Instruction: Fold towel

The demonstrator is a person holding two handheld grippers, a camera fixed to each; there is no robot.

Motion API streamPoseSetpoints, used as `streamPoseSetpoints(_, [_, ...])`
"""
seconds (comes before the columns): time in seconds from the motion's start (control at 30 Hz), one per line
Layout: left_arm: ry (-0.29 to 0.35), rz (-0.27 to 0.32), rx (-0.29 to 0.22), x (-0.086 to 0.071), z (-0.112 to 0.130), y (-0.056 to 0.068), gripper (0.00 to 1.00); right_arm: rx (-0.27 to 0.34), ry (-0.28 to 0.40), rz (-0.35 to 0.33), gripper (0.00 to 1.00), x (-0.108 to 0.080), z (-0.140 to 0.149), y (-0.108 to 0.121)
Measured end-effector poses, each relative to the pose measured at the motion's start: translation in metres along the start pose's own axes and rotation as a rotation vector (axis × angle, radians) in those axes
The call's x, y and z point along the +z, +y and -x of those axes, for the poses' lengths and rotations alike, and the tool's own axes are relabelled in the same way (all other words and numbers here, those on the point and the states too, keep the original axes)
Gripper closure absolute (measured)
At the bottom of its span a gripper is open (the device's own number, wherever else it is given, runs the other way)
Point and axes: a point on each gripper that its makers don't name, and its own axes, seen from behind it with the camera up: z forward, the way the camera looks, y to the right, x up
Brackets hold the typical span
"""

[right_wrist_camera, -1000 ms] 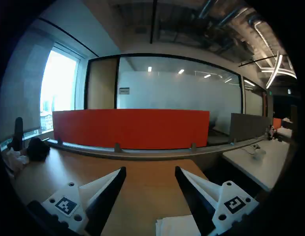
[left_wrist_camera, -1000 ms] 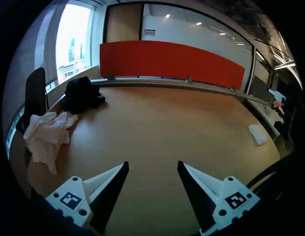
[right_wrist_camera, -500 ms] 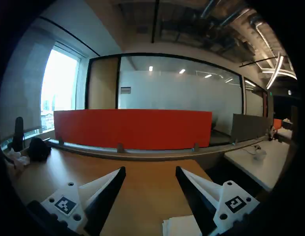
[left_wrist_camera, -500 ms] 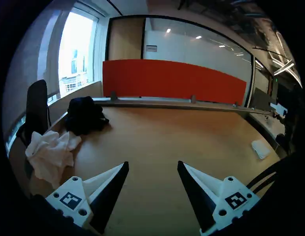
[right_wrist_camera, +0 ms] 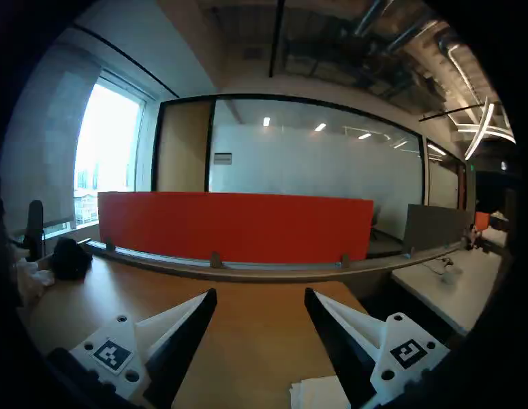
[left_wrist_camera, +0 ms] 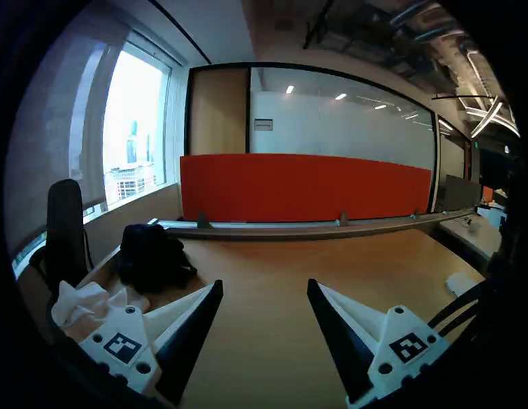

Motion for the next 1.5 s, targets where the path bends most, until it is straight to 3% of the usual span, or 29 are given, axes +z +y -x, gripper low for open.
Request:
streamPoseSetpoints(0.3, [0.101,0.011,0.026,0.007,-0.039,-0.002,0.08,0.014,0.015,0.005,0.00,-0.002,-0.008,-0.007])
streamPoseSetpoints(0.6, [0.139,0.017,0.009,0.014,-0.055,0.000,0.08,0.022,0.028,-0.017,0.00,0.000,-0.015,-0.036])
streamPoseSetpoints(1.2, [0.188,0.018,-0.016,0.026,-0.068,-0.004,0.08,0.064,0.068,-0.030,0.00,0.007,-0.039,-0.081])
streamPoseSetpoints(1.5, [0.192,0.013,-0.028,0.031,-0.061,-0.003,0.09,0.087,0.052,-0.006,0.00,0.009,-0.044,-0.080])
